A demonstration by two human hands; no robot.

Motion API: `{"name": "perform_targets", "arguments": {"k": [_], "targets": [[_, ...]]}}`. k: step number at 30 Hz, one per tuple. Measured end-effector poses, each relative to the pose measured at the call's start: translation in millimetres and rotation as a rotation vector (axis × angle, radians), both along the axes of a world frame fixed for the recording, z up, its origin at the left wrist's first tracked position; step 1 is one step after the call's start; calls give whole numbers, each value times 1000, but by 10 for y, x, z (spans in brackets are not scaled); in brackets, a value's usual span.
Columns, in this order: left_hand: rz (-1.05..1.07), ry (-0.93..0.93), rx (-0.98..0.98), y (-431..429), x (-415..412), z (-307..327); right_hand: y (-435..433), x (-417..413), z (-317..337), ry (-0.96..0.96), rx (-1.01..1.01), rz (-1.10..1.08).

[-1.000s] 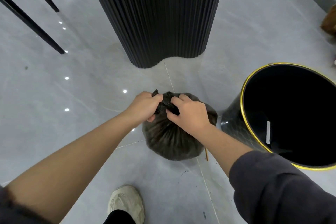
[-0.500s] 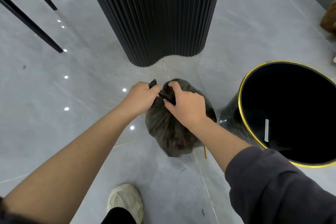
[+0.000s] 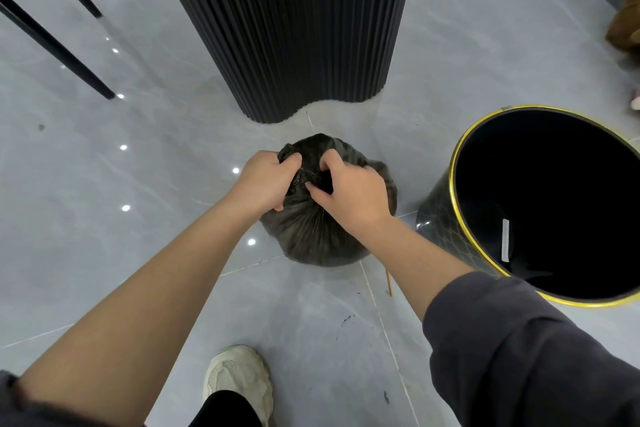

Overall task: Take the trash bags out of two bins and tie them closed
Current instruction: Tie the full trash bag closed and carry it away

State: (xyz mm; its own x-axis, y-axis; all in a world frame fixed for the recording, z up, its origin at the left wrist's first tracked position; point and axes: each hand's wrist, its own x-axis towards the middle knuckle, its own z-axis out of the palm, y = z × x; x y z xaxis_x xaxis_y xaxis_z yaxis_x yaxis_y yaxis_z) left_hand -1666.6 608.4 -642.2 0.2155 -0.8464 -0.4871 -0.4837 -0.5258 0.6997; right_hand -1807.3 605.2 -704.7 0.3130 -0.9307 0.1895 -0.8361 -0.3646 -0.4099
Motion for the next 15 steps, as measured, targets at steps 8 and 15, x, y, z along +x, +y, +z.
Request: {"name": "perform_targets", "arguments": {"k": [8,15], "targets": [[-70,-6,1,46,-70,91,20,-8,-17,139,-110,23],[-74,-8,8,8,-44,102,7,1,-4,-2,8,29]]}}
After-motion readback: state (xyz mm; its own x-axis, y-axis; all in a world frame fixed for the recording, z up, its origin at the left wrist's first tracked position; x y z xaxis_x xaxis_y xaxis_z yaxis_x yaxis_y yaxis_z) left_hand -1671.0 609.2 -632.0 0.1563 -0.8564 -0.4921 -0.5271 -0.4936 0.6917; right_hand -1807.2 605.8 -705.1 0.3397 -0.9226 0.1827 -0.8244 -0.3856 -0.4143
